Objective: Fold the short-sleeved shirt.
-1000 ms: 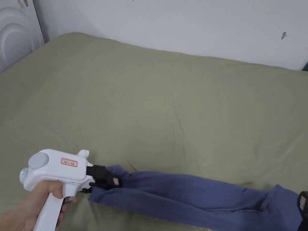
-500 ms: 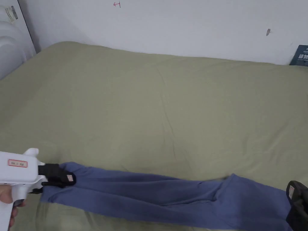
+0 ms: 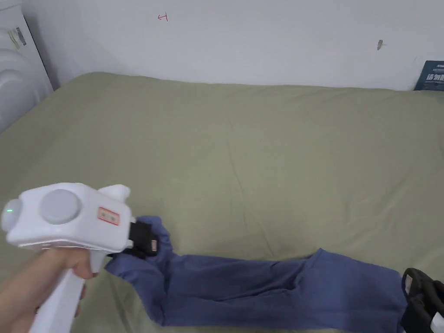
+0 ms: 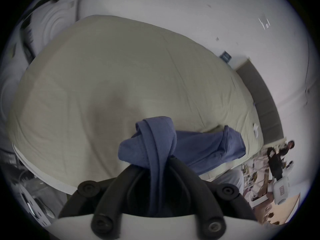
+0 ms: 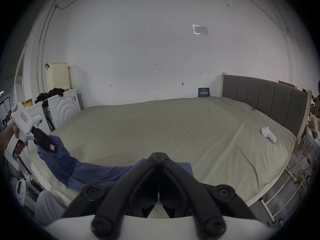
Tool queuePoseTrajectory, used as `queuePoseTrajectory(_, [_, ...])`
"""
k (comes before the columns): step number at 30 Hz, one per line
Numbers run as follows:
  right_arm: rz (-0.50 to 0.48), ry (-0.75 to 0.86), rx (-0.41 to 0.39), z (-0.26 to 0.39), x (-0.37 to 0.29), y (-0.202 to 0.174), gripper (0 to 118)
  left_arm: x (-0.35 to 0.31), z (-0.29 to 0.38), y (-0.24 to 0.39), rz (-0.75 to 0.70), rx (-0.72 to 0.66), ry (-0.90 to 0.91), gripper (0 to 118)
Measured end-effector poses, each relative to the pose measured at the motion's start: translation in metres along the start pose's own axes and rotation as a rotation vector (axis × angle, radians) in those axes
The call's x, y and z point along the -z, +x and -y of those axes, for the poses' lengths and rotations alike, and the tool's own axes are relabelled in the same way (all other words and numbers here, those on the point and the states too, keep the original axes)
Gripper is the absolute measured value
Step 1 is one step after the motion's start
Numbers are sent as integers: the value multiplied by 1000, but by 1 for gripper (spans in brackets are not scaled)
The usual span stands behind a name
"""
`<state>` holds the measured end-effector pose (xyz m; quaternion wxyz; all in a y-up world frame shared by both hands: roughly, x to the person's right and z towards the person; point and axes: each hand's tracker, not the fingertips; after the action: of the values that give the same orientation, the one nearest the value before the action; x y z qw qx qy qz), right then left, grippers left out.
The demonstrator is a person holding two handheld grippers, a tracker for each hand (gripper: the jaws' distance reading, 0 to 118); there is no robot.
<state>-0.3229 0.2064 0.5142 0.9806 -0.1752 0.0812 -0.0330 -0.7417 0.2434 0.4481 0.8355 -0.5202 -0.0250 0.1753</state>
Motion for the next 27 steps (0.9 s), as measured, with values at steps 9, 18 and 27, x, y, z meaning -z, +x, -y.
queuePoseTrajectory(9, [34, -17, 33, 5, -4, 22, 2, 132, 8, 110, -60, 188, -99, 58])
queuePoseTrajectory(18, [54, -17, 54, 1, -12, 34, 2, 98, 10, 94, 181, 31, -69, 92])
queuePoseTrajectory(27, [12, -46, 63, 4, -4, 27, 2, 121, 15, 54, 220, -67, -57, 0])
